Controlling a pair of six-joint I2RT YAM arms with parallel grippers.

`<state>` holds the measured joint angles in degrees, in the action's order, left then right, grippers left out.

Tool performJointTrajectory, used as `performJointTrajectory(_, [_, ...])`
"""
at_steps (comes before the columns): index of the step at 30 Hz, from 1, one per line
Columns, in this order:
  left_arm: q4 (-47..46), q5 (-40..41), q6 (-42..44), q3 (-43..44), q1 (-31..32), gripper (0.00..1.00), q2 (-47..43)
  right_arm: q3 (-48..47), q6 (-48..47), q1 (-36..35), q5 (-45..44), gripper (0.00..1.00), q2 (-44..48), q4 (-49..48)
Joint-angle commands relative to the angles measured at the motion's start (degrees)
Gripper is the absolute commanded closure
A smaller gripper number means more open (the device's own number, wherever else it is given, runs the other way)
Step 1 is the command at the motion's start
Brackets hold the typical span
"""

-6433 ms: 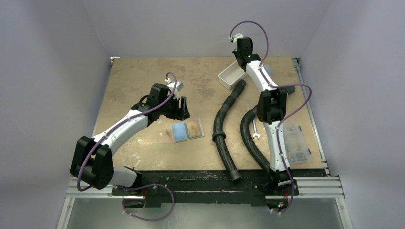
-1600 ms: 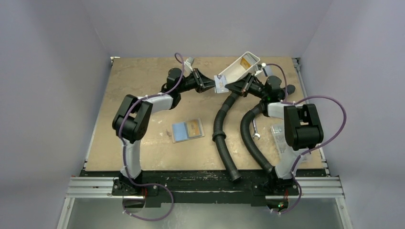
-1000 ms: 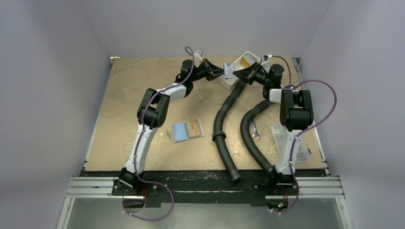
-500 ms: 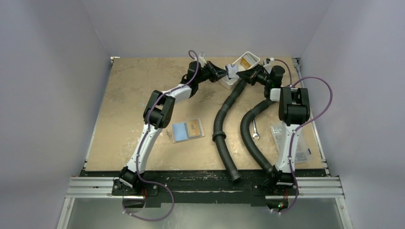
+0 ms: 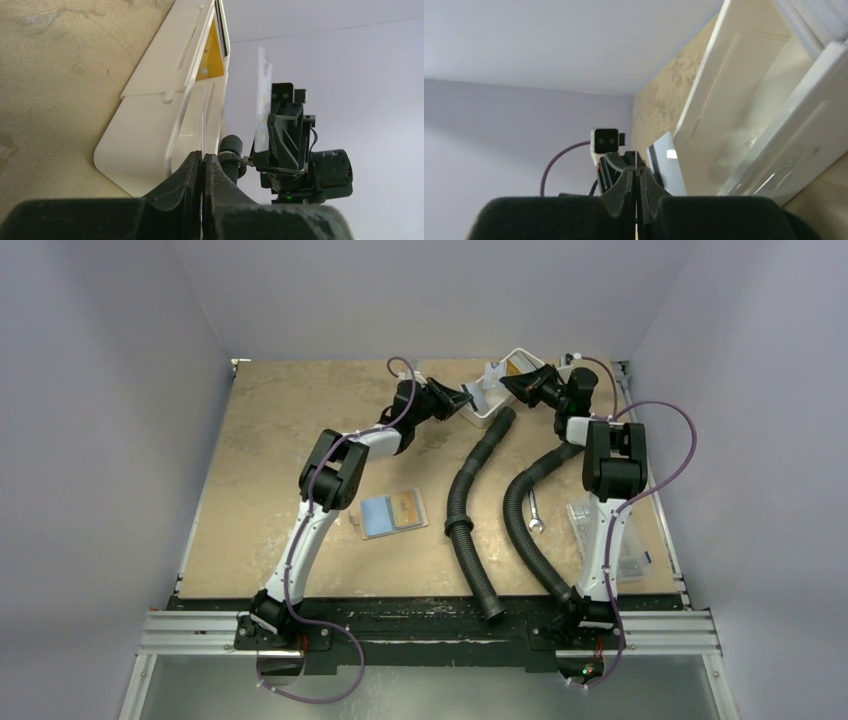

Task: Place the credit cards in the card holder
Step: Place the credit card in the storage box.

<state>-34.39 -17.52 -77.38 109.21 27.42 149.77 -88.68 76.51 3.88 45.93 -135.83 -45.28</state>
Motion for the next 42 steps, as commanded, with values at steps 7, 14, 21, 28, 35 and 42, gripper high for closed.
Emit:
performJointTrajectory(7, [-1.7,-3.6,2.7,-1.4,0.2,1.0,-9.4,-14.7,-27.2,0.5,-13.7,0.99,3.7,36.9])
performJointTrajectory(14, [7.6,-7.9,10.0,-1.7,0.1,1.0,-16.9,-28.1,-50.5,0.2,-24.5,0.99,2.6,55.8])
performJointTrajectory(21, [18.0,-11.2,20.1,-9.2,0.3,1.0,-27.1,-33.8,-66.8,-0.8,-26.3,1.0,1.2,61.8])
performJointTrajectory(28, [27.8,-12.8,30.2,-17.2,0.3,1.0,-37.1,-35.3,-78.4,-3.4,-30.7,1.0,1.0,62.8])
performJointTrajectory(35, [33.7,-12.8,36.4,-25.6,0.2,1.0,-45.7,-38.9,-84.6,-6.5,-35.8,1.0,-1.6,66.0])
performJointTrajectory(42, [39.5,-11.7,40.4,-29.8,0.2,1.0,-51.2,-43.1,-84.8,-7.7,-40.1,0.99,-4.1,68.4])
